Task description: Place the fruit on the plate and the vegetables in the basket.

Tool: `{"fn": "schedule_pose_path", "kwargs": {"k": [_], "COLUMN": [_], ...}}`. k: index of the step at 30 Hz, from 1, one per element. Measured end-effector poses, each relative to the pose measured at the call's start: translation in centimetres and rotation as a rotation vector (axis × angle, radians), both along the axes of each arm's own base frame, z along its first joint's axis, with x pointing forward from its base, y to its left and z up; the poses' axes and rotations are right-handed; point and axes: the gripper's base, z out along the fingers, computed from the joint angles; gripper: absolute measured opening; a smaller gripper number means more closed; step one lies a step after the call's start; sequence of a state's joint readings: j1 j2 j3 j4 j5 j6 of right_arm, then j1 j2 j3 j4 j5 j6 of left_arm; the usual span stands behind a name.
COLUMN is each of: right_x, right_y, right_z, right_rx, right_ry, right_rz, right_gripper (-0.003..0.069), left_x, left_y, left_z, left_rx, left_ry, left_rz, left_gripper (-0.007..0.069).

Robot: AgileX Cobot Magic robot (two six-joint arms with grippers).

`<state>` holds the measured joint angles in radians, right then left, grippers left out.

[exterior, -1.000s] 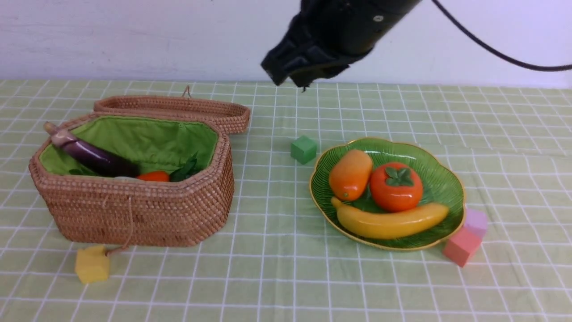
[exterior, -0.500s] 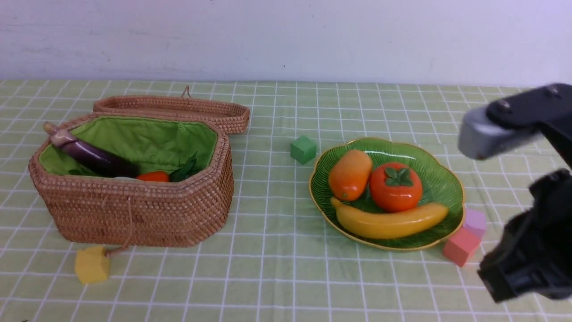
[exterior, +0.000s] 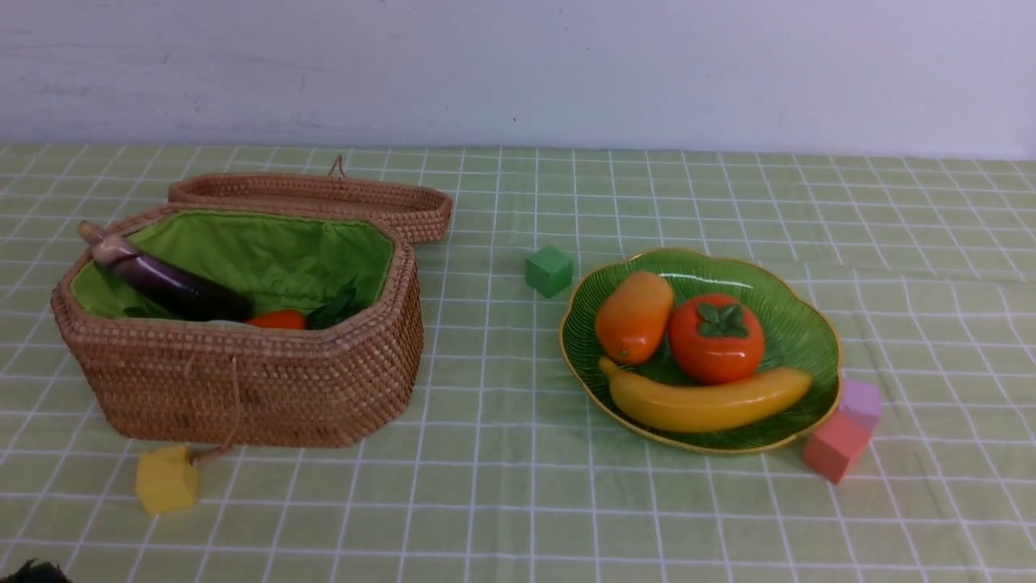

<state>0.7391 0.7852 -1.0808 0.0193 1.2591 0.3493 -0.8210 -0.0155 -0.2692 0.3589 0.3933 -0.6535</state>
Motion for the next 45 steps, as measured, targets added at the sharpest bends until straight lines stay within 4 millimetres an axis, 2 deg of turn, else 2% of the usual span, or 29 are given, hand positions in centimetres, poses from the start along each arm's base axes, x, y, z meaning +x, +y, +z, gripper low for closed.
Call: {"fn": "schedule_pose_path", "kwargs": {"k": [5, 21, 26, 27, 29, 30, 31, 33, 35, 36, 37, 38, 42, 45], "right_x": [-0.9, -1.2, -1.1, -1.6, -2.4, -2.7, -3.1, -3.4, -3.3, -3.3, -3.2, -3.0, -2.7, -2.8], "right_y": [-0.8, -1.1, -2.9, -4.2, -5.0, -5.2, -5.5, -5.9, -6.1, -6.1, -6.2, -6.4, -6.5, -6.4], "right_z": [0.4, 0.5, 0.4, -0.5, -2.0, -2.1, -4.6, -7.1, -10.5, -10.9, -12.6, -15.2, -20.8, -22.0], "right_rx": [0.026, 0.033, 0.006, -0.013, -0.009, -0.005, -0.003, 0.005, 0.02, 0.021, 0.034, 0.044, 0.041, 0.02], "right_ry": [-0.028, -0.036, -0.104, -0.17, -0.284, -0.309, -0.421, -0.548, -0.67, -0.679, -0.717, -0.746, -0.717, -0.651], "right_rz": [0.0, -0.001, -0.113, -0.166, -0.192, -0.209, -0.234, -0.288, -0.347, -0.352, -0.377, -0.403, -0.427, -0.413], "right_gripper": [0.0021, 0.0042, 0.0028, 0.0002, -0.0016, -0.0018, -0.002, -0.002, -0.002, -0.002, -0.002, -0.002, -0.002, -0.002], "left_x": [0.1, 0.1, 0.1, 0.1, 0.1, 0.1, 0.1, 0.1, 0.1, 0.1, 0.1, 0.1, 0.1, 0.1], "left_y": [0.1, 0.1, 0.1, 0.1, 0.1, 0.1, 0.1, 0.1, 0.1, 0.1, 0.1, 0.1, 0.1, 0.1], "left_z": [0.3, 0.3, 0.4, 0.4, 0.4, 0.4, 0.4, 0.4, 0.4, 0.4, 0.4, 0.4, 0.3, 0.3], "left_rx": [0.043, 0.049, 0.048, 0.048, 0.049, 0.049, 0.049, 0.049, 0.049, 0.049, 0.049, 0.049, 0.05, 0.048], "left_ry": [-0.077, -0.088, -0.089, -0.089, -0.089, -0.089, -0.089, -0.089, -0.089, -0.089, -0.089, -0.089, -0.088, -0.091], "left_rz": [0.018, 0.019, 0.019, 0.019, 0.019, 0.019, 0.019, 0.019, 0.019, 0.019, 0.019, 0.019, 0.019, 0.018], "left_gripper": [-0.0011, -0.0002, -0.0001, 0.0, 0.0001, 0.0001, 0.0003, 0.0004, 0.0006, 0.0006, 0.0007, 0.0009, 0.0017, 0.0019]}}
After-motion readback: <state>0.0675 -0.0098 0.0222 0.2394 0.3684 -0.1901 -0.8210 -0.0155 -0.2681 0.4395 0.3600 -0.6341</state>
